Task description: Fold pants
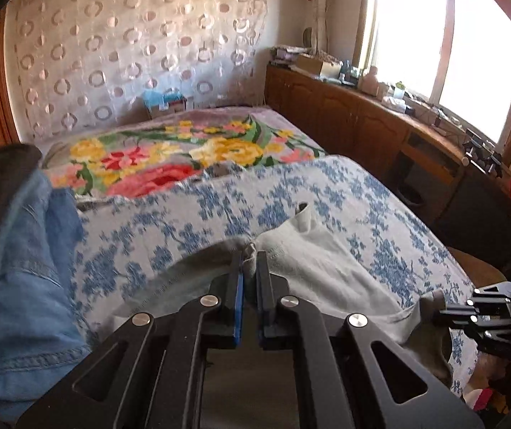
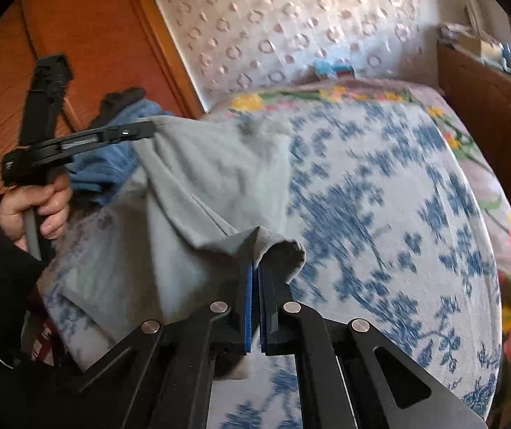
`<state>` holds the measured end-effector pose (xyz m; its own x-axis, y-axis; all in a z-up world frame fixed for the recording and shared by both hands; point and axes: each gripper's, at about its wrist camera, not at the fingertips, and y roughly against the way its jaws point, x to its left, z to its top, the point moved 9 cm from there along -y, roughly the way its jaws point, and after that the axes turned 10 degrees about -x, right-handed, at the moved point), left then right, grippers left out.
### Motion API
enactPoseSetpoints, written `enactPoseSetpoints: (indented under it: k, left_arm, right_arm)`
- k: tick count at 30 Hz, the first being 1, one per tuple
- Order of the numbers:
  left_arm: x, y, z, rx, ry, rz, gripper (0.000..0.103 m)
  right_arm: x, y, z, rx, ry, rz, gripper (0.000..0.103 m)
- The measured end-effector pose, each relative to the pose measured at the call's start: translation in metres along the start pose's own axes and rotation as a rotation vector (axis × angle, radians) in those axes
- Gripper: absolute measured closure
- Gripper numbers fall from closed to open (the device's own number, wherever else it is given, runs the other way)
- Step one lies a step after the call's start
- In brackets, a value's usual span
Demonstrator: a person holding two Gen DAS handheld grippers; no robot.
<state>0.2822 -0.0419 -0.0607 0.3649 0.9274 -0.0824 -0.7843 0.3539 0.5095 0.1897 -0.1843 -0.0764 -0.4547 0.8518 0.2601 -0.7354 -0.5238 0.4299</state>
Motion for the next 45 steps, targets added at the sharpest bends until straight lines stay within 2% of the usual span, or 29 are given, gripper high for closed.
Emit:
enactPoseSetpoints:
  k: [5, 8, 11, 15, 16, 18, 21, 22, 24, 27, 32, 37, 40, 45]
  left_arm:
    - [0.023, 0.020, 0.024, -0.059, -0.001, 0.053, 0.097]
    - [0.048, 0.028, 0.031, -0.071, -0.008, 0.113, 0.097]
    - [0.068, 0.029, 0.023, -0.054, -0.012, 0.165, 0.097]
    - [0.083, 0.031, -0.002, -0.009, -0.001, 0.185, 0.096]
    - [0.084, 0.033, -0.009, -0.001, 0.008, 0.183, 0.092]
    - [0.084, 0.037, -0.019, 0.005, 0.020, 0.182, 0.086]
    - [0.079, 0.048, -0.033, 0.004, 0.023, 0.178, 0.061]
    - [0.074, 0.053, -0.038, -0.004, 0.023, 0.170, 0.057]
    - [0.065, 0.059, -0.043, -0.012, 0.017, 0.156, 0.054]
    - [0.046, 0.071, -0.057, -0.026, 0.017, 0.147, 0.053]
    - [0.023, 0.079, -0.080, -0.021, 0.051, 0.086, 0.053]
    - [0.004, 0.077, -0.108, 0.027, 0.069, 0.024, 0.053]
    - [-0.008, 0.075, -0.118, 0.045, 0.044, 0.005, 0.053]
    - [-0.020, 0.070, -0.127, 0.068, 0.021, -0.012, 0.053]
  right_arm:
    - [0.043, 0.010, 0.017, -0.051, 0.071, 0.061, 0.101]
    - [0.074, 0.014, 0.021, -0.067, 0.117, 0.114, 0.101]
    - [0.103, 0.012, 0.018, -0.063, 0.147, 0.170, 0.101]
    - [0.124, 0.002, 0.005, -0.031, 0.176, 0.195, 0.100]
    - [0.126, 0.001, 0.002, -0.023, 0.176, 0.198, 0.096]
    - [0.126, 0.001, 0.001, -0.020, 0.175, 0.196, 0.091]
    - [0.125, 0.006, 0.002, -0.032, 0.171, 0.194, 0.076]
    - [0.123, 0.009, 0.003, -0.040, 0.167, 0.191, 0.072]
    - [0.118, 0.014, 0.003, -0.054, 0.160, 0.184, 0.072]
    - [0.109, 0.017, -0.002, -0.068, 0.152, 0.154, 0.072]
    - [0.087, 0.022, -0.008, -0.077, 0.157, 0.072, 0.071]
    - [0.068, 0.009, -0.011, -0.069, 0.167, -0.017, 0.066]
    - [0.059, -0.002, -0.013, -0.057, 0.181, -0.061, 0.064]
    - [0.047, -0.022, -0.022, -0.020, 0.176, -0.092, 0.063]
